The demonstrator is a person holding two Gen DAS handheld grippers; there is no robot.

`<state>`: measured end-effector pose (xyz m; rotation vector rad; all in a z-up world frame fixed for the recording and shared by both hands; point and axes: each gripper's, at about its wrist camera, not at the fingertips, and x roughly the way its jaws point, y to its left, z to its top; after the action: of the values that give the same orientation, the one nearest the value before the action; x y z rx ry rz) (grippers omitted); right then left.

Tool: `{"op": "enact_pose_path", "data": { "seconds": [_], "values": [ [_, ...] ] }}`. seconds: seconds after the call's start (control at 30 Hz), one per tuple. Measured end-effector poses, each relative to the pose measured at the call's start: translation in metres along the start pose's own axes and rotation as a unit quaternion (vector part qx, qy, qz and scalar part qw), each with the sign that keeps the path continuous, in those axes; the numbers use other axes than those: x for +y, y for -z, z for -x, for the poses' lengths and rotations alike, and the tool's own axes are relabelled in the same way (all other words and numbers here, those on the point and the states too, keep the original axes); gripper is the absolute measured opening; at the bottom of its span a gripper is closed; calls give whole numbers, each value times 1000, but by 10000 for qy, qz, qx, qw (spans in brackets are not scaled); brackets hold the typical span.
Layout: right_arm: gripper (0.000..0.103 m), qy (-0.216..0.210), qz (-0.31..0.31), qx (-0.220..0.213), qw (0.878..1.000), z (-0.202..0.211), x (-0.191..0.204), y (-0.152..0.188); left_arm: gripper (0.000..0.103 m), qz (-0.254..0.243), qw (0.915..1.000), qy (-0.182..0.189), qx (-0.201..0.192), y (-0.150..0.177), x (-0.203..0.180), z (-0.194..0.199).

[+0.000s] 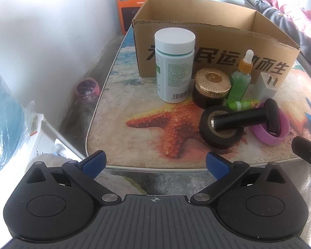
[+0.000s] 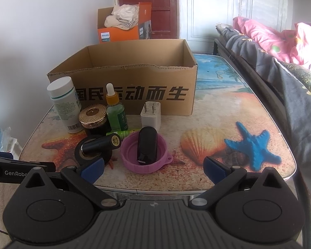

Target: Organize rigid objects

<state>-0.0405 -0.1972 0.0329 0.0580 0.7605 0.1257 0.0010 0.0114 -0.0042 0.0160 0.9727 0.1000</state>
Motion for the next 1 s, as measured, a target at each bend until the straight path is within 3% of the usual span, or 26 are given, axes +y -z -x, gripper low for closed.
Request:
{"op": "enact_pose_path", "data": {
  "seconds": [0.63, 0.87, 1.0],
  "values": [
    [103, -59, -165, -67, 9998, -7, -7, -2, 103, -44, 10000, 47, 7, -1, -2, -9],
    [103, -427, -555, -400, 9967, -6, -22, -5, 103, -417, 9969, 453, -500, 0, -12, -3],
    [103, -915, -897, -444, 9908, -10, -30, -9, 103, -706, 9897, 995, -746, 3, -19, -4]
  ]
}}
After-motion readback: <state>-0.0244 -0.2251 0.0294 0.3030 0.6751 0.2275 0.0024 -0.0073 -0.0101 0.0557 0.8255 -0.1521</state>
